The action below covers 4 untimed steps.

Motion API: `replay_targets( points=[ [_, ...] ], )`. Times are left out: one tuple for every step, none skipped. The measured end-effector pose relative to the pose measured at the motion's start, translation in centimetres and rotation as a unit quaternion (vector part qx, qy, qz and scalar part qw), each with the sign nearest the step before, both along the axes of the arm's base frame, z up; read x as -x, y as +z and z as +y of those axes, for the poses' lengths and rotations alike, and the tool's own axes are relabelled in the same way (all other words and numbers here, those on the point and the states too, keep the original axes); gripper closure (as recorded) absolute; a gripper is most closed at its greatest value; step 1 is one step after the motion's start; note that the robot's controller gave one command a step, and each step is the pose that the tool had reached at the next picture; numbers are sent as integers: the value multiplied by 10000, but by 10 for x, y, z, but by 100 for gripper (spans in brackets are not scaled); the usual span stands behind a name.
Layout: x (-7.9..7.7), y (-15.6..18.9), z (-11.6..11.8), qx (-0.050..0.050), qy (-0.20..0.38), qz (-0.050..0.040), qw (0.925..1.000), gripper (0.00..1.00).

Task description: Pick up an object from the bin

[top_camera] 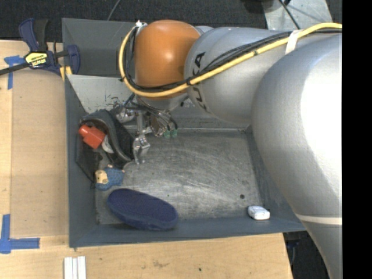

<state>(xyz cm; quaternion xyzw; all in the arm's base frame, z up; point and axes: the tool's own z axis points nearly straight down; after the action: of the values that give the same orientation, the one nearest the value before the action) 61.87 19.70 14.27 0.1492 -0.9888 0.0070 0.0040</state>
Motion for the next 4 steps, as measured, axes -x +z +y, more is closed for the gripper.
replay_targets(
  points=[
    [6, -45, 3, -8, 797, -139, 9967, 0],
    [18, 23, 47, -99, -351, -76, 9993, 0],
    [-2, -46, -39, -54, -863, -27, 9963, 0],
    [-3, -42, -34, -71, -831, -51, 9965, 100]
  ],
)
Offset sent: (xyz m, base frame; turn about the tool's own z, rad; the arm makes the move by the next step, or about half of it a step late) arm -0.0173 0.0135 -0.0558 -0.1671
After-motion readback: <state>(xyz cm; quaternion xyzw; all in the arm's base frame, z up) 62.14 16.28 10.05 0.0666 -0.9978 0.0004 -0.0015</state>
